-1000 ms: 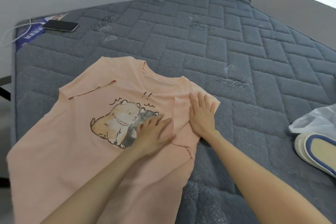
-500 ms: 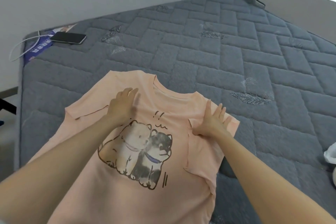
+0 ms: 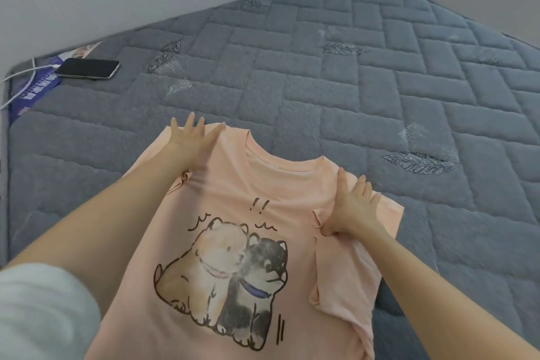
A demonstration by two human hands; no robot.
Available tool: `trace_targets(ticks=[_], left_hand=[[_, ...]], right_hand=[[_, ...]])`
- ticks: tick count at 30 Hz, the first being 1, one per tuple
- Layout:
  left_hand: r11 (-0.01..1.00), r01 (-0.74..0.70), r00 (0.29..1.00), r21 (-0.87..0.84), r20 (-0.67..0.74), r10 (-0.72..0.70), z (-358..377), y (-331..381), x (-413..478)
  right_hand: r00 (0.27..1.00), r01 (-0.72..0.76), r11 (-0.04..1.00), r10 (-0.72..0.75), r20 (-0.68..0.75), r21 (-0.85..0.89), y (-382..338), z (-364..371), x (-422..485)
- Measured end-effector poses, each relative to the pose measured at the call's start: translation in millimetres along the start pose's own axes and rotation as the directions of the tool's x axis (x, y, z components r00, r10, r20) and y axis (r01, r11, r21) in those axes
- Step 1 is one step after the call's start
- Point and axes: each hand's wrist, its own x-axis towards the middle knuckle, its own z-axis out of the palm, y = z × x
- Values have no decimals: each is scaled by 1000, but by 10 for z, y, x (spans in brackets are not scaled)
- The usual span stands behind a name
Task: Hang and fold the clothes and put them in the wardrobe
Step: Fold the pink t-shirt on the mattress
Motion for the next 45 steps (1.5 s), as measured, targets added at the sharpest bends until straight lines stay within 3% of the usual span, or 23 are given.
trace_targets(ticks=[8, 11, 15, 18, 22, 24, 28, 35, 41, 45], left_hand=[[999, -39, 999, -22, 1, 39, -40, -108, -23], [999, 48, 994, -10, -100, -49, -5, -180, -227], [997, 24, 982, 78, -187, -9, 149, -281, -625], [999, 37, 954, -9, -296, -39, 312, -353, -934], [985, -5, 898, -175, -434, -72, 410, -470, -1349], [977, -21, 881, -214, -465, -83, 453, -523, -1531], [971, 5, 861, -240, -492, -126, 567, -571, -1923], [962, 19, 880, -271, -453, -145, 949, -582, -2677], [918, 52, 896, -394, -387, -217, 1413, -591, -3129], [921, 119, 946, -371, -239, -219, 1673, -530, -3301]], right_hand=[[992, 59, 998, -56, -115, 20, 1, -17, -44], [978, 72, 997, -69, -196, 8, -8, 3, -138], [931, 178, 983, -156, -331, 38, 6, 89, -340], [894, 218, 976, -205, -399, -12, -1, 75, -517], [881, 284, 955, -226, -415, 82, -87, -65, -761], [885, 323, 937, -249, -392, 133, -158, -161, -903], [882, 392, 917, -354, -310, 68, -295, -314, -1250], [776, 630, 776, -631, -18, -25, -335, 10, -2062], [732, 663, 748, -641, 230, -26, -178, 508, -2510], [763, 621, 777, -568, 308, -107, -138, 800, -2674]])
